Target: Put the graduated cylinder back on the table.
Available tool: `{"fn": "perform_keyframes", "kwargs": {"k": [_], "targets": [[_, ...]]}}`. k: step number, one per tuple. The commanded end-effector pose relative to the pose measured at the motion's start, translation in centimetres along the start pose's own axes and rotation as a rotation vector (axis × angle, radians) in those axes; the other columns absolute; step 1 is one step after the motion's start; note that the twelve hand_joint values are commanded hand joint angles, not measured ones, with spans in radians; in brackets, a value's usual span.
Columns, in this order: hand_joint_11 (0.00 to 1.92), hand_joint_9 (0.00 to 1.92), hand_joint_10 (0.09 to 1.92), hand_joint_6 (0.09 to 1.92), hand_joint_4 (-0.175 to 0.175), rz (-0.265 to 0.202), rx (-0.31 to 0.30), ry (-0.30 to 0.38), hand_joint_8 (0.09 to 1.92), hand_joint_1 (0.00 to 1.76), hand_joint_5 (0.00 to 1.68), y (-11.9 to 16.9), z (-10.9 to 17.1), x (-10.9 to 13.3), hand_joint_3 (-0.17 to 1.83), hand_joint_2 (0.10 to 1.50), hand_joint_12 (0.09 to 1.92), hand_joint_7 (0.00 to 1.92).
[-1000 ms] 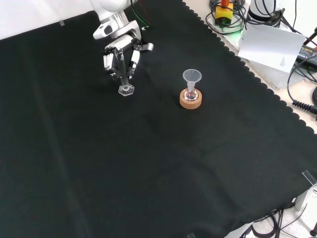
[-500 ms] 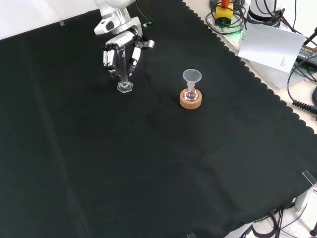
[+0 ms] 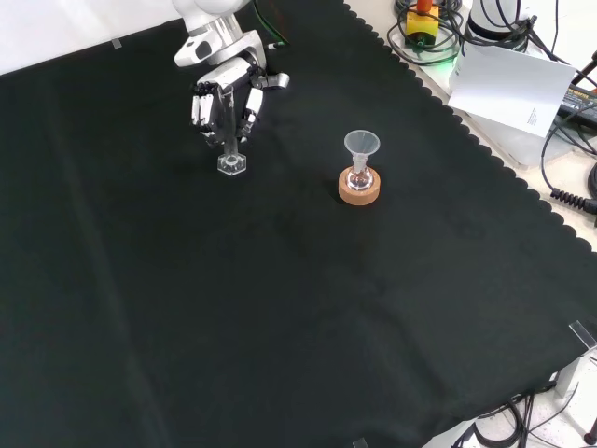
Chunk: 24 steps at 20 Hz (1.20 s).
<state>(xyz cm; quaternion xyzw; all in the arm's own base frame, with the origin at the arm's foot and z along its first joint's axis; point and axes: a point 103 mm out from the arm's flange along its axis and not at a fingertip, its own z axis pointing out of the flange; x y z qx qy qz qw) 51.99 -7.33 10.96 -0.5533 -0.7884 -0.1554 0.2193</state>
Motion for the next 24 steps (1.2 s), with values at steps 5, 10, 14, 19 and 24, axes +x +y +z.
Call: {"fn": "perform_keyframes", "kwargs": {"k": [5,10,14,19,24], "targets": [[0.72,1.17,0.09,0.81,-0.045,0.016,0.022,0.001,0.62,1.11,0.73,0.3,-0.1,0.0,-0.17,1.06,1.18,0.79],[0.64,1.12,0.09,0.8,-0.05,0.031,0.022,-0.001,0.63,1.08,0.69,0.3,-0.7,-0.2,-0.17,1.05,1.22,0.73],[0.55,1.03,0.09,0.76,-0.072,0.031,0.005,-0.012,0.67,1.04,0.52,0.3,-1.7,-0.1,-0.17,1.03,1.26,0.6],[0.38,0.87,0.09,0.46,-0.099,0.031,-0.015,-0.019,0.71,0.96,0.33,0.1,-3.3,0.0,-0.17,0.97,1.33,0.37],[0.3,0.77,0.09,0.3,-0.098,0.027,-0.037,-0.048,0.72,0.91,0.32,-0.1,-5.7,0.7,-0.17,0.95,1.36,0.24]]}}
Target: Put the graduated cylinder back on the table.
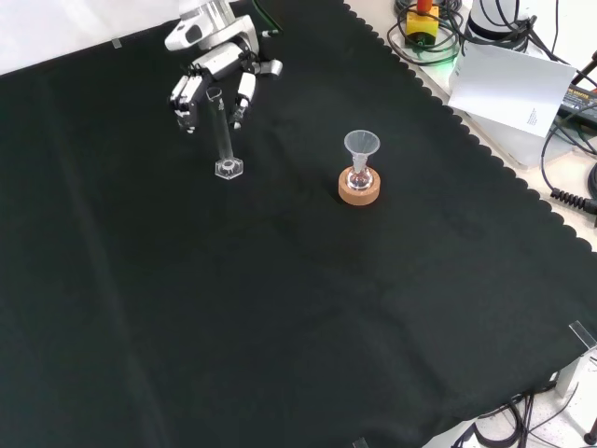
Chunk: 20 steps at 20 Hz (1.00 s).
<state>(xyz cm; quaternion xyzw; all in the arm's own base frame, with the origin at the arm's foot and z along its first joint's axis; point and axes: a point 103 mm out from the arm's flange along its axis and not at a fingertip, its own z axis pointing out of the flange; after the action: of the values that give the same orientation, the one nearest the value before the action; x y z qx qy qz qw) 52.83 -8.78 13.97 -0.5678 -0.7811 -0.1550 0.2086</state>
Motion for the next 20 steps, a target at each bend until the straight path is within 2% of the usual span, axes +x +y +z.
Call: {"fn": "perform_keyframes", "kwargs": {"k": [1,6,12,20], "targets": [[0.28,0.74,0.09,0.28,-0.098,-0.007,-0.024,-0.05,0.72,0.9,0.32,-0.5,-3.0,0.8,-0.17,0.94,1.37,0.21],[0.21,0.68,0.09,0.19,-0.096,-0.012,-0.061,-0.131,0.73,0.87,0.32,-1.4,-6.5,2.0,-0.17,0.93,1.41,0.14],[0.19,0.67,0.09,0.17,-0.096,0.011,-0.094,-0.198,0.73,0.86,0.33,-3.3,-10.2,4.1,-0.17,0.94,1.41,0.13],[0.18,0.67,0.09,0.15,-0.096,0.046,-0.111,-0.291,0.73,0.84,0.33,-7.2,-13.0,7.7,-0.17,0.94,1.41,0.13]]}}
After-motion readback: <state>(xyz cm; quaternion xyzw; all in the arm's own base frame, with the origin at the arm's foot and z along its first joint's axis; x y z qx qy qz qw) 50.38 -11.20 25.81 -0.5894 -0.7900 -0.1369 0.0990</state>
